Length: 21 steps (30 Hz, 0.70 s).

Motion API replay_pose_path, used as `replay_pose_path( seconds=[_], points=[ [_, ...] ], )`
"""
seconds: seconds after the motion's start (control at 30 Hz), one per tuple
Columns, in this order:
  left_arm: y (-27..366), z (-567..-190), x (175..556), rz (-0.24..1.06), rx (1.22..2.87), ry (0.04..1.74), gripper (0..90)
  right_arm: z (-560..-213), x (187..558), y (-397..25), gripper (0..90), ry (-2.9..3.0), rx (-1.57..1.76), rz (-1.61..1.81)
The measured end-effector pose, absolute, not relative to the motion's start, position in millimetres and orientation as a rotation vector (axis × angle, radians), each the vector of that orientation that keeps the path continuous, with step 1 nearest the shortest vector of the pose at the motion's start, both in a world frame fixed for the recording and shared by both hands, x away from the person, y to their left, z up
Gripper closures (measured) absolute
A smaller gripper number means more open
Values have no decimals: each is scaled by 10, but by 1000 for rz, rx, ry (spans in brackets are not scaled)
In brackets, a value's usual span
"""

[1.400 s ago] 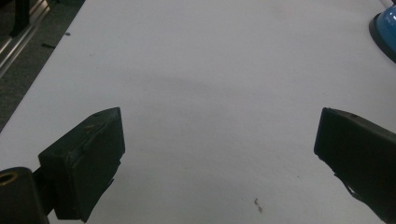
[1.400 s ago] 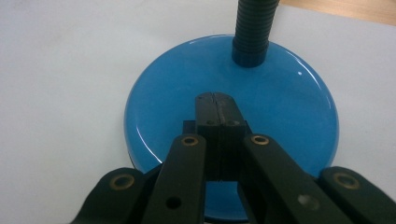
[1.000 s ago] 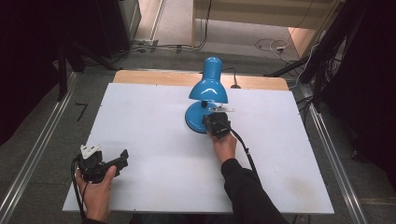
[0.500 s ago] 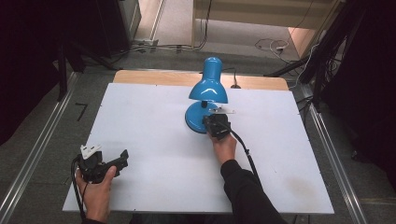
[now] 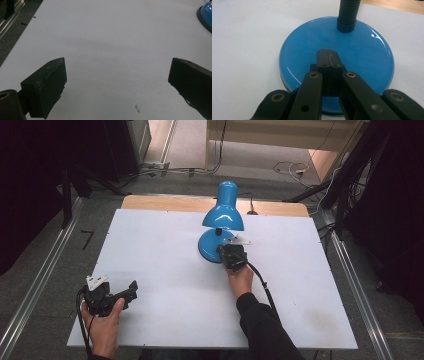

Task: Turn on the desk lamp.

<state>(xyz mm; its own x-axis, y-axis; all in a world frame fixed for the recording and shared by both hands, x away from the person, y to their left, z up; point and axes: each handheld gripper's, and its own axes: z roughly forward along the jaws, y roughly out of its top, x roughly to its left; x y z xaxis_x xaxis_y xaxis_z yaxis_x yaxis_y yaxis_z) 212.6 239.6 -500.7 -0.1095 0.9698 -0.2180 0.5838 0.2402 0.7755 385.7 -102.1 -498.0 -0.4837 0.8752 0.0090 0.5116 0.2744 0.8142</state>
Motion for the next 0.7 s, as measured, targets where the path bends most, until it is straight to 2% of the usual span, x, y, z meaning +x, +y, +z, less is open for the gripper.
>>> replay_pose_path(
  seconds=[0.7],
  points=[
    [2383, -5011, 2132, 668, 1434, 1787, 28, -4969, 3831, -1048, 873, 2143, 1249, 1106]
  ],
)
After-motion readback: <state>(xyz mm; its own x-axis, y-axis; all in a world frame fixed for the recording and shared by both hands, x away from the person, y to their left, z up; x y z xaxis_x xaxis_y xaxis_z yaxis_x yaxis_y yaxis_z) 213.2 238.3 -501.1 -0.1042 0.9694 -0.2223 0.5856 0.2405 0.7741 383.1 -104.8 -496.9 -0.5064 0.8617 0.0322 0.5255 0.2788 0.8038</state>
